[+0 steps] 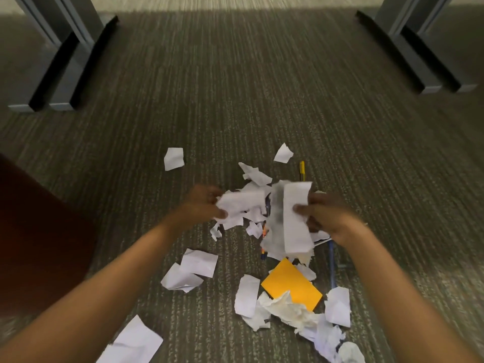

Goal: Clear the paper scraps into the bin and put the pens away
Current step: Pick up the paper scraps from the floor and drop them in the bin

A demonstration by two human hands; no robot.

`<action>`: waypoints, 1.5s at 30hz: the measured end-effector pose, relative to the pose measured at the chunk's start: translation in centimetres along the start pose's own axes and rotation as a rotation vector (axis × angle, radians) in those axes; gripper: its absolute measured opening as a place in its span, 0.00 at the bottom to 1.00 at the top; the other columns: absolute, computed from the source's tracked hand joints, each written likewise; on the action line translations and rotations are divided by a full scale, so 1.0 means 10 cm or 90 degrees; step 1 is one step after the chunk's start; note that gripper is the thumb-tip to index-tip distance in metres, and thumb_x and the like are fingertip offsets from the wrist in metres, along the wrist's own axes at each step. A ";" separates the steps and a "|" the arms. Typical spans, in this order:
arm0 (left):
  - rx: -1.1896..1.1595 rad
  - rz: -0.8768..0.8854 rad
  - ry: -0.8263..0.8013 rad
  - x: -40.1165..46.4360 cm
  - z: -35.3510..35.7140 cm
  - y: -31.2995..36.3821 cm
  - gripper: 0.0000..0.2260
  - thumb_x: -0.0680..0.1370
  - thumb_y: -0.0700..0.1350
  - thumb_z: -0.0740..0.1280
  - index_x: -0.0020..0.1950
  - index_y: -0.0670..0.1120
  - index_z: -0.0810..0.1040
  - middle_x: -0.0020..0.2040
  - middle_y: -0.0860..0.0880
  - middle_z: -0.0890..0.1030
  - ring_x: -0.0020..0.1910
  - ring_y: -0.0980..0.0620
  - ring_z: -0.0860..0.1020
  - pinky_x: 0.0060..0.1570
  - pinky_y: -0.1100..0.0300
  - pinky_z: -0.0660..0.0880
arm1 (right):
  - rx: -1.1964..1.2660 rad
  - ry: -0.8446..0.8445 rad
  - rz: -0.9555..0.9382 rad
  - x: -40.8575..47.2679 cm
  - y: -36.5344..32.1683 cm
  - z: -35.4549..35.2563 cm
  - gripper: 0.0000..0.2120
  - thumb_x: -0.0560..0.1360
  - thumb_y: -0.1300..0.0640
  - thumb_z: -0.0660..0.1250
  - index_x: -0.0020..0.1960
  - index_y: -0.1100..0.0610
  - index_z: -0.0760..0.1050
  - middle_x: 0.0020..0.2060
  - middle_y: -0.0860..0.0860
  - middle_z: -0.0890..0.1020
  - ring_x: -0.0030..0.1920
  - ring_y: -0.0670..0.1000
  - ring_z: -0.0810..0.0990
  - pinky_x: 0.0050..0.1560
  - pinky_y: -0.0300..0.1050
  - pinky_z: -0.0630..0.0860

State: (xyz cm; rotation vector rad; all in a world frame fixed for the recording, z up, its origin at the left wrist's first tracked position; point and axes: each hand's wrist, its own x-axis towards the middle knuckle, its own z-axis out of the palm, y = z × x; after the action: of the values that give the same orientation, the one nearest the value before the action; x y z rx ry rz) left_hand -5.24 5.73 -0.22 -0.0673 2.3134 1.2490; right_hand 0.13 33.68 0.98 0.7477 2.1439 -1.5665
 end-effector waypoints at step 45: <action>-0.376 -0.012 0.792 -2.91 -3.02 0.11 0.08 0.68 0.40 0.77 0.44 0.40 0.83 0.46 0.41 0.86 0.40 0.46 0.85 0.39 0.54 0.80 | 0.355 -0.467 -0.248 -1.82 -3.23 2.78 0.09 0.70 0.67 0.73 0.48 0.59 0.79 0.45 0.56 0.85 0.45 0.56 0.86 0.46 0.54 0.84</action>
State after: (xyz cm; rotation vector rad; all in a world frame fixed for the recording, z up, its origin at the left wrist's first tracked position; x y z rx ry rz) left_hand 7.53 -23.18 27.37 -1.4073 2.6508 2.2340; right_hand -5.73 -3.94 27.31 -0.1458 1.3628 -2.2279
